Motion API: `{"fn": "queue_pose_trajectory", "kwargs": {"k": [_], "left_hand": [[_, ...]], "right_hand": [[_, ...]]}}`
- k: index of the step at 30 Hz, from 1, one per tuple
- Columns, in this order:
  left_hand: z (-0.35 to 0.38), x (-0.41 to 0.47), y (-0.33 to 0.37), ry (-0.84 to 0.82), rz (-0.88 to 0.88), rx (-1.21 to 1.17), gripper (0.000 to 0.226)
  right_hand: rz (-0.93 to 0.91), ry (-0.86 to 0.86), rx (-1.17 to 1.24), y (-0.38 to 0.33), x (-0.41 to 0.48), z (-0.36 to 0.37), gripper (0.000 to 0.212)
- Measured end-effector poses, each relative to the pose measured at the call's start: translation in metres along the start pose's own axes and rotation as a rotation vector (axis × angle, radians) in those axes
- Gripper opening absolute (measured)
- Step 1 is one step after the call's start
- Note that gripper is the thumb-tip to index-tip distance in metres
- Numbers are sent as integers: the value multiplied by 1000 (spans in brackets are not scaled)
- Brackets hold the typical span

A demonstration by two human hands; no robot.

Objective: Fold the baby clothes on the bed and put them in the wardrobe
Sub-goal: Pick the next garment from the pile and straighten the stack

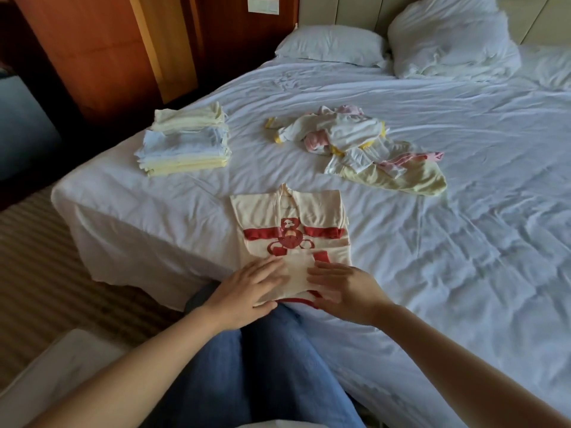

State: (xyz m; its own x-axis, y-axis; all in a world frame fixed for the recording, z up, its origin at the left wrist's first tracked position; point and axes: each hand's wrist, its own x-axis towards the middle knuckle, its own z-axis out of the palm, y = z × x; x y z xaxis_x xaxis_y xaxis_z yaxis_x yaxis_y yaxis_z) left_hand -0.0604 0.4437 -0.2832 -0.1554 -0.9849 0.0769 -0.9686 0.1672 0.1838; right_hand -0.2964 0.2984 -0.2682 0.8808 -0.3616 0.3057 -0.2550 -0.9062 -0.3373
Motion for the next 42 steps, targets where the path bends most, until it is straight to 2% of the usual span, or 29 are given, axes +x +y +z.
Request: {"fn": "queue_pose_trajectory", "kwargs": {"k": [4,10,15,18,22,25,29,33,36,38,42], "left_hand": [[0,1,-1,-93,-12,38,69],[1,2,-4,-105,-16,30,84],[-4,3,-3,-128,-5,37,101],[-7,3,0,-115,-35,-8,105],[-7,2,1,-58,-83,-53,89],[-15,0,5,43,-159,-131,70],[-28,-2,2,192,-292,-157,36],[-37,-2,-9,248,-459,-331,23],[-42,3,-17,324,-497,-468,14],[-45,11,-22,394,-521,-546,12],[-59,41,-36,614,-590,-641,11]], "right_hand": [[-58,-196,-123,6,-12,1,65],[-66,-137,-116,3,-6,-4,40],[344,-221,83,-8,16,-20,31],[454,-197,224,-7,27,-24,31],[514,-190,277,-5,34,-27,24],[513,-179,301,-7,35,-30,13],[490,-182,301,-11,39,-37,29],[424,-256,208,-6,38,-39,12],[384,-264,141,-1,41,-44,21],[481,-174,154,4,52,-51,19],[624,128,233,20,91,-67,13]]}}
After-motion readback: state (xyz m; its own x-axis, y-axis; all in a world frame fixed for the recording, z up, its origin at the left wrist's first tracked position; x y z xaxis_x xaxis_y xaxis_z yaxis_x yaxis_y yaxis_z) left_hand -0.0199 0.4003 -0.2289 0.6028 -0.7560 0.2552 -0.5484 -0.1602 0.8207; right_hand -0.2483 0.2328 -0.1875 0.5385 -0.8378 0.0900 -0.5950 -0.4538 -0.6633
